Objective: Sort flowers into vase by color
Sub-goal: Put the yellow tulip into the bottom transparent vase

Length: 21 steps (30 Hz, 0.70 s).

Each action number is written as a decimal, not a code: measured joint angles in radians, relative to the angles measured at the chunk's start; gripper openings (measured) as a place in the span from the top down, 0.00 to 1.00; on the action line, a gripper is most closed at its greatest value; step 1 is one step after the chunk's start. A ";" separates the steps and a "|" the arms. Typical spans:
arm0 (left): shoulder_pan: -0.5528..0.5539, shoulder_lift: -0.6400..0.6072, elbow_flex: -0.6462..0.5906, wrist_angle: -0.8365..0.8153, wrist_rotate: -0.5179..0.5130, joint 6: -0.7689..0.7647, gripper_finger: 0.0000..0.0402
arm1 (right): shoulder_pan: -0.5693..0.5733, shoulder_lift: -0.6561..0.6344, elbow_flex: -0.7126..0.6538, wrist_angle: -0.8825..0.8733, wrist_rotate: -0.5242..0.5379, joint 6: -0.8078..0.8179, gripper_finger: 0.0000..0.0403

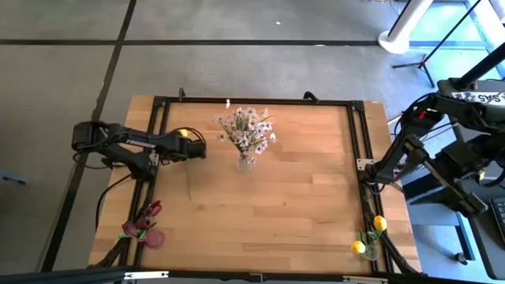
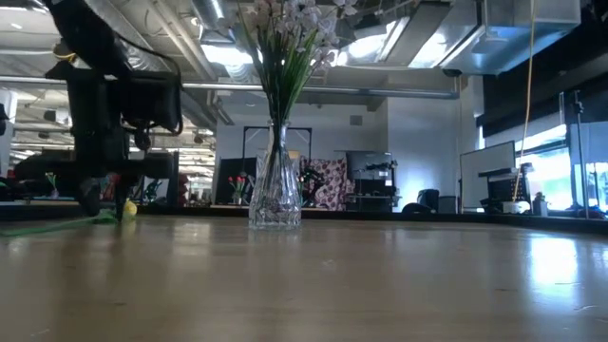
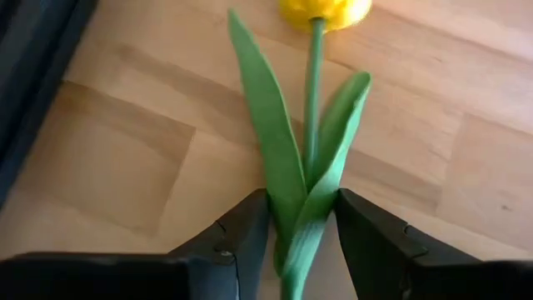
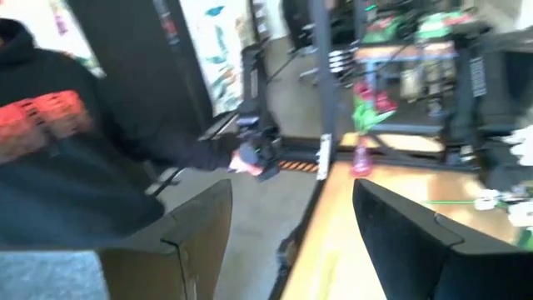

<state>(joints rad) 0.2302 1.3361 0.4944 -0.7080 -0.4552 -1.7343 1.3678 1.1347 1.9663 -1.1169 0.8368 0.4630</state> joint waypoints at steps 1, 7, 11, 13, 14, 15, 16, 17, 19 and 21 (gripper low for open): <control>0.003 -0.003 -0.012 0.024 -0.007 0.011 0.66 | 0.000 0.000 0.000 0.000 0.023 0.000 0.38; 0.002 -0.004 -0.036 0.065 -0.031 0.004 0.80 | 0.000 -0.002 0.000 -0.002 0.127 -0.005 0.38; -0.025 0.002 0.014 0.082 -0.055 0.001 0.96 | 0.000 -0.001 0.000 -0.012 0.141 -0.095 0.38; -0.045 -0.015 0.070 0.097 -0.086 0.063 0.97 | 0.000 -0.001 0.000 -0.010 0.167 -0.140 0.38; -0.056 -0.029 0.099 0.082 -0.100 0.108 0.97 | 0.000 -0.001 0.000 -0.009 0.186 -0.155 0.38; -0.070 -0.041 0.133 0.059 -0.113 0.151 0.97 | 0.000 -0.002 0.000 -0.010 0.208 -0.157 0.38; -0.090 -0.055 0.173 0.038 -0.123 0.189 0.98 | 0.000 -0.004 0.000 -0.011 0.223 -0.157 0.38; -0.115 -0.072 0.220 0.010 -0.127 0.222 0.98 | 0.000 -0.006 0.000 -0.011 0.229 -0.156 0.38; -0.173 -0.105 0.312 -0.085 -0.128 0.276 0.99 | 0.000 -0.012 0.000 -0.010 0.228 -0.155 0.38; -0.243 -0.119 0.391 -0.179 -0.113 0.310 0.99 | 0.000 -0.013 0.000 -0.013 0.228 -0.155 0.38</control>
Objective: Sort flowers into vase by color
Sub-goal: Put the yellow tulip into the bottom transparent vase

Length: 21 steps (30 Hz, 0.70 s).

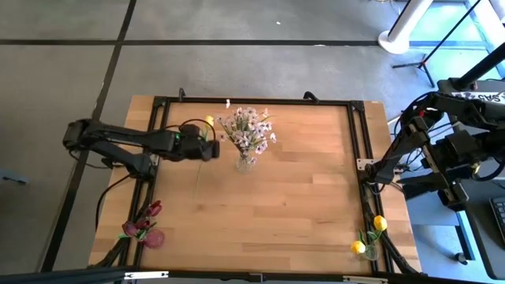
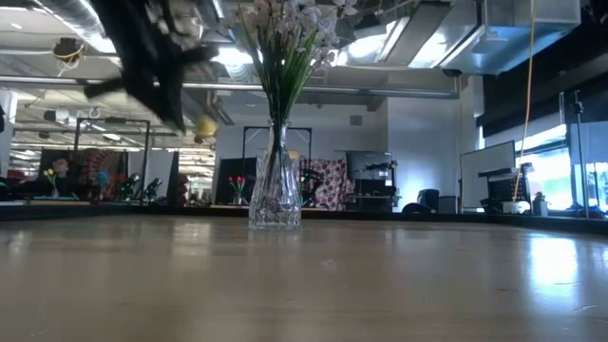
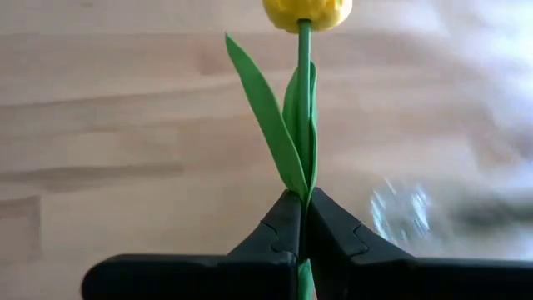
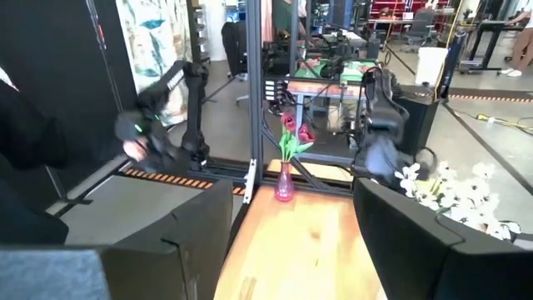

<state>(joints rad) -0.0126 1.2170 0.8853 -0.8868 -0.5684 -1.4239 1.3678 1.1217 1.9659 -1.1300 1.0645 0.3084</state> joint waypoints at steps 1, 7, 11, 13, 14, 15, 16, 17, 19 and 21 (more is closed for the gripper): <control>-0.041 -0.004 0.038 -0.042 0.007 0.016 0.99 | 0.000 0.000 0.000 -0.006 0.000 0.000 0.38; -0.308 -0.007 0.239 -0.115 0.050 -0.007 0.99 | 0.000 0.001 0.000 -0.119 -0.002 0.133 0.38; -0.500 -0.007 0.339 0.071 -0.049 0.092 0.99 | 0.000 0.001 0.000 -0.224 0.005 0.261 0.38; -0.573 -0.007 0.358 0.270 -0.172 0.260 0.99 | 0.000 0.001 0.000 -0.258 0.043 0.283 0.38; -0.596 -0.007 0.359 0.385 -0.222 0.368 0.99 | 0.000 0.001 0.000 -0.267 0.072 0.286 0.38; -0.612 -0.003 0.359 0.490 -0.253 0.470 0.99 | 0.000 0.001 0.000 -0.276 0.099 0.286 0.38; -0.622 0.009 0.360 0.600 -0.277 0.566 0.99 | 0.000 0.000 0.000 -0.281 0.122 0.286 0.38; -0.624 0.025 0.360 0.700 -0.285 0.652 0.99 | 0.000 0.001 -0.001 -0.283 0.140 0.286 0.38; -0.623 0.072 0.360 0.862 -0.279 0.803 0.99 | -0.001 0.001 -0.009 -0.280 0.186 0.286 0.38; -0.608 0.131 0.359 0.999 -0.269 0.913 0.99 | -0.017 0.005 -0.023 -0.267 0.245 0.288 0.38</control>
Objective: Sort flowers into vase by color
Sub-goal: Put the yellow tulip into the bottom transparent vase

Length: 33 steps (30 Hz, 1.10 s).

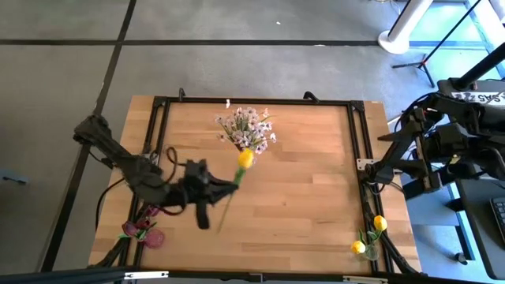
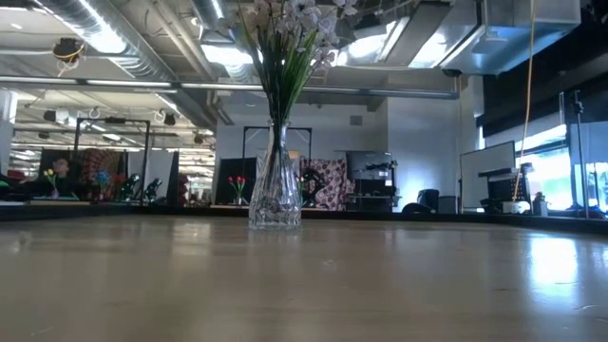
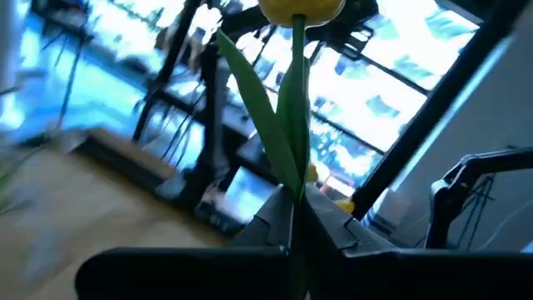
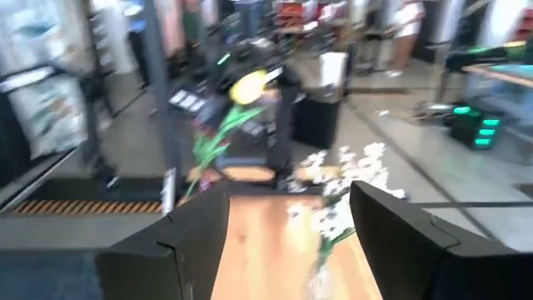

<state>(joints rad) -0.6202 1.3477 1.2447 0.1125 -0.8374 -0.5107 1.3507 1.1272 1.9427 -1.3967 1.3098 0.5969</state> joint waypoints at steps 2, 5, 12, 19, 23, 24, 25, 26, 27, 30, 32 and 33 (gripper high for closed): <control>0.028 0.060 0.000 0.121 0.046 0.071 0.99 | -0.037 0.008 -0.013 0.048 0.036 0.002 0.38; 0.081 0.153 0.000 0.328 0.150 0.151 0.99 | -0.104 0.022 -0.043 0.117 0.002 0.001 0.38; 0.175 0.323 0.047 0.553 0.327 0.237 0.99 | -0.321 0.098 -0.157 0.326 -0.236 -0.023 0.38; 0.217 0.427 0.219 0.478 0.400 0.327 0.99 | -0.577 0.196 -0.221 0.687 -0.571 -0.236 0.38; 0.207 0.431 0.247 0.461 0.386 0.358 0.99 | -0.674 0.229 -0.222 0.820 -0.727 -0.305 0.38; 0.201 0.431 0.247 0.461 0.375 0.367 0.99 | -0.691 0.233 -0.221 0.847 -0.748 -0.315 0.38; 0.197 0.431 0.247 0.463 0.363 0.376 0.99 | -0.705 0.239 -0.221 0.866 -0.760 -0.323 0.39; 0.192 0.431 0.247 0.463 0.355 0.385 0.99 | -0.719 0.245 -0.221 0.883 -0.768 -0.336 0.39; 0.186 0.432 0.247 0.463 0.347 0.388 0.99 | -0.732 0.250 -0.221 0.894 -0.779 -0.345 0.40; 0.175 0.432 0.247 0.468 0.314 0.389 0.99 | -0.772 0.264 -0.221 0.926 -0.847 -0.347 0.48; 0.169 0.432 0.247 0.467 0.298 0.390 0.97 | -0.788 0.270 -0.221 0.940 -0.893 -0.348 0.56; 0.169 0.432 0.247 0.467 0.297 0.390 0.96 | -0.793 0.274 -0.221 0.944 -0.906 -0.347 0.61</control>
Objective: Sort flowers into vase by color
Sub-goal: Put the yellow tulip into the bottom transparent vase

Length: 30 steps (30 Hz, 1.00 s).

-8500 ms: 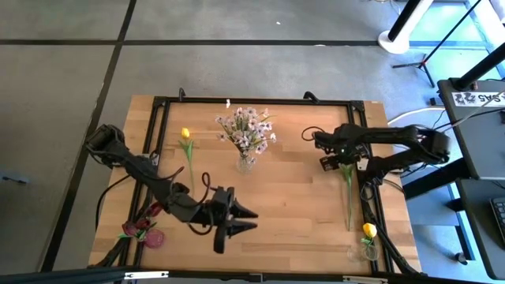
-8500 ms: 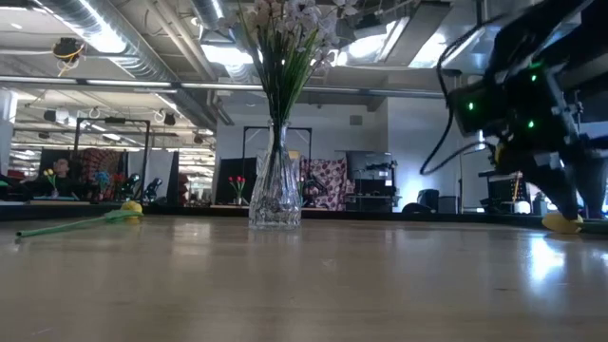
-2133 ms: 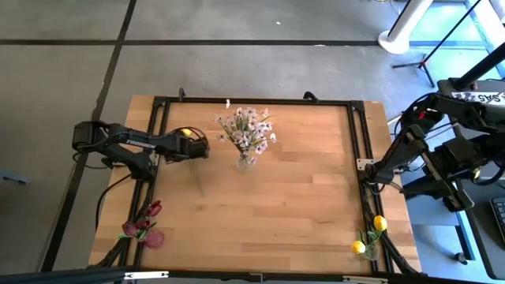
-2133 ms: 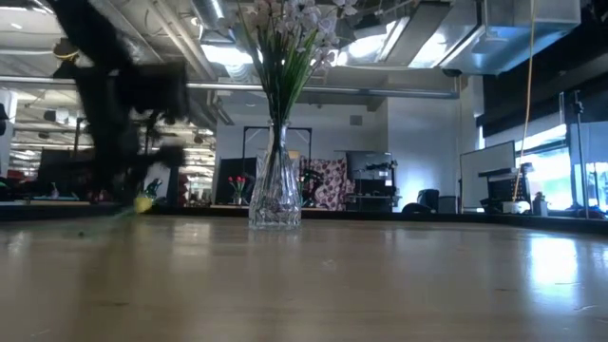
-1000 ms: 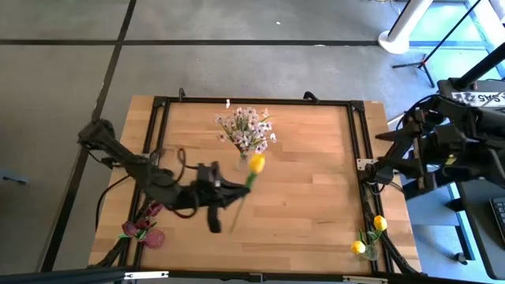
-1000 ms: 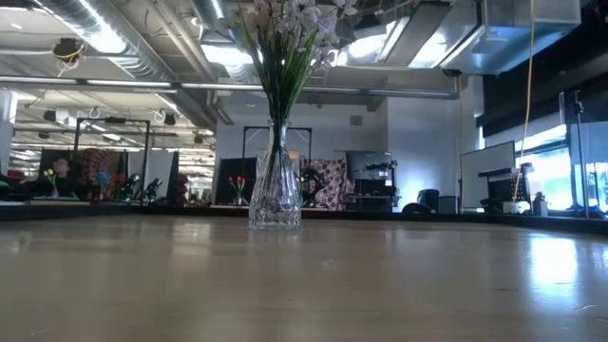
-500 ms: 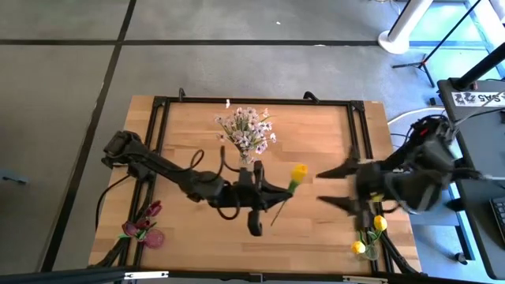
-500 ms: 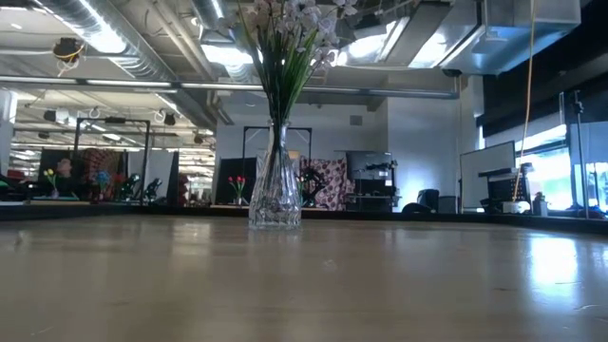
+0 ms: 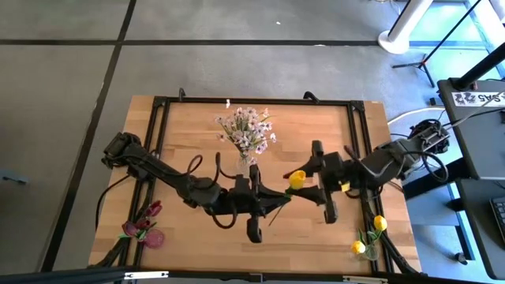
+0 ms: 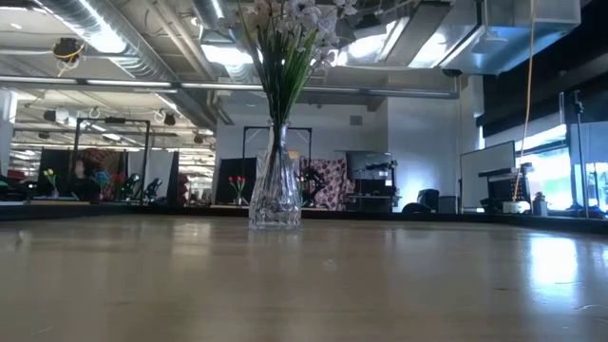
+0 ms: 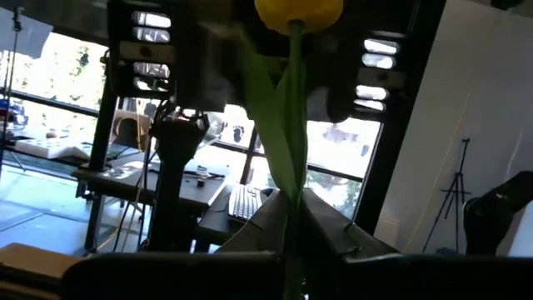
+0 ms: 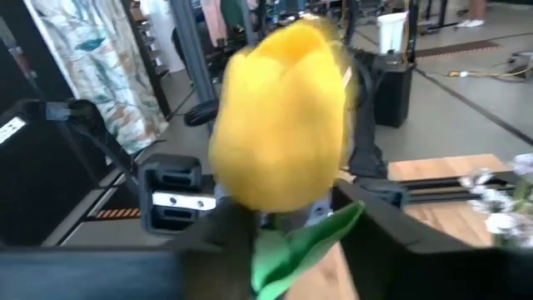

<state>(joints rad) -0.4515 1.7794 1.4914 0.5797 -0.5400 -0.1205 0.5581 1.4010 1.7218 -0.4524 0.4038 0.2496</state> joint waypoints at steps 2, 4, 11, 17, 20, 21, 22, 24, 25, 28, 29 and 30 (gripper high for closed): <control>0.000 0.000 0.000 0.001 -0.001 0.000 0.95 | -0.005 0.008 0.000 0.004 -0.013 -0.001 0.72; 0.002 0.000 0.000 0.001 -0.022 -0.001 0.92 | -0.005 0.011 0.000 0.005 -0.018 -0.001 0.85; -0.001 -0.057 0.000 -0.073 -0.044 -0.005 0.81 | -0.005 -0.008 0.000 -0.008 -0.038 -0.024 0.96; -0.035 -0.185 0.000 -0.341 -0.089 -0.116 0.70 | 0.008 -0.104 0.000 -0.142 -0.139 -0.021 0.97; -0.055 -0.237 0.000 -0.433 -0.090 -0.180 0.67 | 0.069 -0.159 0.000 -0.184 -0.232 -0.019 0.99; -0.061 -0.251 0.000 -0.447 -0.089 -0.182 0.66 | 0.101 -0.173 0.001 -0.184 -0.278 -0.012 0.99; -0.067 -0.261 0.000 -0.458 -0.090 -0.176 0.65 | 0.139 -0.183 0.002 -0.180 -0.312 0.009 0.98; -0.077 -0.278 0.000 -0.468 -0.089 -0.140 0.65 | 0.227 -0.195 0.002 -0.169 -0.350 0.052 0.98; -0.081 -0.282 0.000 -0.464 -0.088 -0.130 0.65 | 0.274 -0.196 0.002 -0.165 -0.351 0.064 0.98; -0.084 -0.289 0.000 -0.460 -0.087 -0.114 0.65 | 0.436 -0.198 0.002 -0.171 -0.340 0.097 0.99; -0.083 -0.289 0.000 -0.459 -0.089 -0.114 0.64 | 0.491 -0.194 0.002 -0.176 -0.327 0.107 0.99; -0.083 -0.289 0.000 -0.459 -0.090 -0.114 0.64 | 0.540 -0.188 0.002 -0.191 -0.298 0.109 0.99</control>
<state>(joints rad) -0.5345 1.4902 1.4914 0.1209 -0.6297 -0.2346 1.0982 1.2130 1.7236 -0.6434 0.1062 0.3582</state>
